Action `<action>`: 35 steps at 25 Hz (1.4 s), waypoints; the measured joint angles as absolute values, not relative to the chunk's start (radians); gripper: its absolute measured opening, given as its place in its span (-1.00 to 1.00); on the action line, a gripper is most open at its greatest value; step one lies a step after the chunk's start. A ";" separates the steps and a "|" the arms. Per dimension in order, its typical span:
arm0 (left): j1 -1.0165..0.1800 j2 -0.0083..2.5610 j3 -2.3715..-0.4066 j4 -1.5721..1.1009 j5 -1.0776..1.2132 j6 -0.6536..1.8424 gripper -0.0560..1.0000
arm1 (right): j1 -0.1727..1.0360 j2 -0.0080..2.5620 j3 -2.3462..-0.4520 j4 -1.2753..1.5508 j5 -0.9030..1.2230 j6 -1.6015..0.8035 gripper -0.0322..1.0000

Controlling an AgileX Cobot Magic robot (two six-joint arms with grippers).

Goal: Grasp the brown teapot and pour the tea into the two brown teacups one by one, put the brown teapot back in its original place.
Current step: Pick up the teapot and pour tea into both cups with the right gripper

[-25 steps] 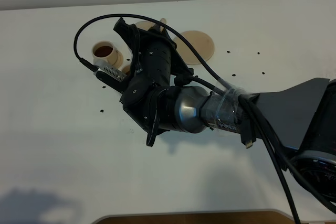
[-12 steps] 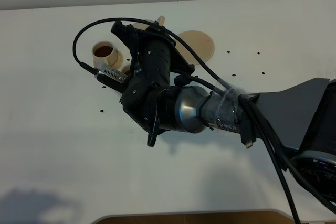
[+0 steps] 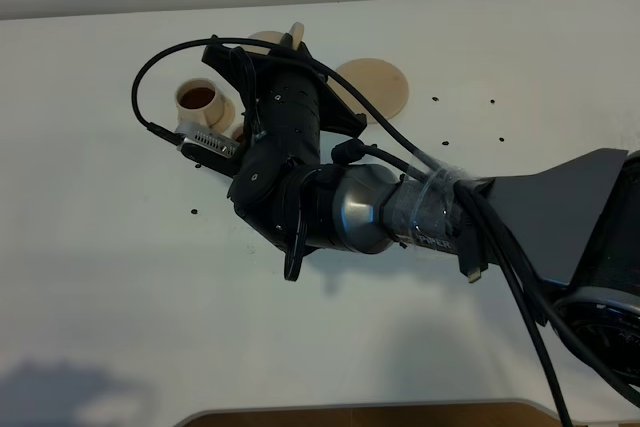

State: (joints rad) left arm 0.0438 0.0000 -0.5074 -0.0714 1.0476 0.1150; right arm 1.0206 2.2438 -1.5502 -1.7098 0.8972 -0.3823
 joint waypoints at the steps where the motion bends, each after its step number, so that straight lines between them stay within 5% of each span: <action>1: 0.044 0.000 -0.507 -0.071 1.048 0.115 -0.27 | 1.021 2.244 -1.550 -1.712 0.893 -0.382 -0.76; 11: 0.044 0.000 -0.507 -0.071 1.048 0.115 -0.27 | 1.021 2.244 -1.550 -1.609 0.886 -0.370 -0.76; 21: 0.044 0.000 -0.507 -0.071 1.048 0.115 -0.27 | 1.021 2.244 -1.560 -1.450 0.938 -0.117 -0.76; 35: 0.044 0.000 -0.507 -0.071 1.048 0.115 -0.27 | 1.021 2.237 -1.792 -0.869 1.094 -0.022 -0.76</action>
State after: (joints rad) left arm 0.0438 0.0000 -0.5074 -0.0714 1.0476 0.1150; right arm 1.0206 2.2371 -1.7923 -0.8691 1.0945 -0.0221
